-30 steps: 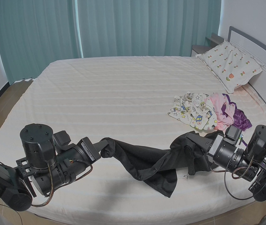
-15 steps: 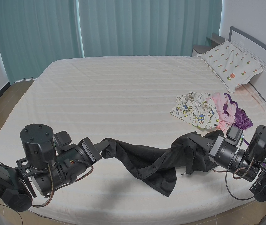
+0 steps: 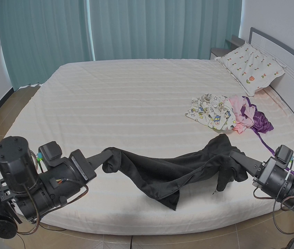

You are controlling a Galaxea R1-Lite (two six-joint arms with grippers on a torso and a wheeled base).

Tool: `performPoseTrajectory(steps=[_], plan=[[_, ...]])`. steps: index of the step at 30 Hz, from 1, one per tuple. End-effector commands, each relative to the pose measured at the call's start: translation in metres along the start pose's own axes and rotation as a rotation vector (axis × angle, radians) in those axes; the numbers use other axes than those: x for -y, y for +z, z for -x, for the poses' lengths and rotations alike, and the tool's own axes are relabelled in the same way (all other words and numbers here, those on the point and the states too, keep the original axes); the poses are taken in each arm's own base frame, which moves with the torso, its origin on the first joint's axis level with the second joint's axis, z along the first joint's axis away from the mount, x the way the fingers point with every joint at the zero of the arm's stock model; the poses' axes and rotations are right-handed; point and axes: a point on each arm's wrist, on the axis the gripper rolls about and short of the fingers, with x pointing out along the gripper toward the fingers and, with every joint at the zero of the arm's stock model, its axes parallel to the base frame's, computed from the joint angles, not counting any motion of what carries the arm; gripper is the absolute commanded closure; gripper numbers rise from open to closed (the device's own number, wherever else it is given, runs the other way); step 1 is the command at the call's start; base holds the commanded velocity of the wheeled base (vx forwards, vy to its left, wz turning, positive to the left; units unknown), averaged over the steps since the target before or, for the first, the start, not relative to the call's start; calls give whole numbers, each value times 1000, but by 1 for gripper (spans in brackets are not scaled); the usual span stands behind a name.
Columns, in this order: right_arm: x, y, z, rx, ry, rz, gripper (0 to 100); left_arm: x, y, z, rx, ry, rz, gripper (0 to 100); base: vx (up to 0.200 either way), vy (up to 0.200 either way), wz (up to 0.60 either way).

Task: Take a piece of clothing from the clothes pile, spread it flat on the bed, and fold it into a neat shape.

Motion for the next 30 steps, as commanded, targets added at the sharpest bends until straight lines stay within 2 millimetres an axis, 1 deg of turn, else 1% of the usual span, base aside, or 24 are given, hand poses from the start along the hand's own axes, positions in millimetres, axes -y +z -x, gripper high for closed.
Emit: performPoseTrajectory(steps=[1,4,5,7,8,9,10,11,13,14,15,16,17,19,20,21,22,23,24,25,29,30], plan=[[-37,17,42,86,233,26,100,23,19,41,93,-151,12,100,-200,0,0],[-56,28,63,117,389,65,100,36,31,64,154,-238,18,100,-200,0,0],[-60,31,67,132,417,74,100,39,33,69,166,-257,19,100,-200,0,0],[-71,41,69,165,448,85,100,46,39,79,189,-293,21,100,-200,0,0],[-72,42,69,166,451,86,100,46,40,79,189,-293,21,100,-200,0,0],[-82,55,65,190,447,89,100,52,46,83,199,-288,21,100,-200,0,0],[-88,64,62,202,445,85,100,55,50,83,201,-276,20,100,-200,0,0],[-88,64,62,202,445,85,100,55,50,83,201,-276,20,100,-200,0,0],[-110,98,48,238,445,48,100,59,66,81,254,-231,17,100,-200,0,0],[-113,104,44,240,437,41,100,60,70,81,268,-230,17,100,-200,0,0],[-113,117,32,237,396,29,100,61,76,80,293,-218,16,100,-200,0,0],[-111,122,25,232,374,26,100,60,77,77,294,-207,15,100,-200,0,0],[-103,132,10,225,324,28,100,56,77,69,285,-177,14,100,-200,0,0],[-84,143,-17,219,259,24,100,48,75,53,263,-121,13,100,0,0,0],[-79,146,-23,219,243,22,100,46,74,49,257,-106,14,100,0,0,0],[-65,153,-42,221,203,18,100,38,74,36,247,-62,17,100,0,0,0],[-60,154,-47,217,191,17,100,36,74,32,244,-50,17,100,0,0,0],[-45,154,-63,199,155,9,100,29,75,20,234,-12,19,100,0,0,0],[-37,152,-71,188,135,8,100,25,75,13,227,8,20,100,0,0,0],[-22,147,-84,163,97,10,100,19,75,1,216,40,24,100,0,0,0],[10,135,-112,133,57,40,100,0,76,-29,189,121,35,100,0,0,0],[13,134,-115,138,61,42,100,-3,76,-33,188,132,37,100,0,0,0]])
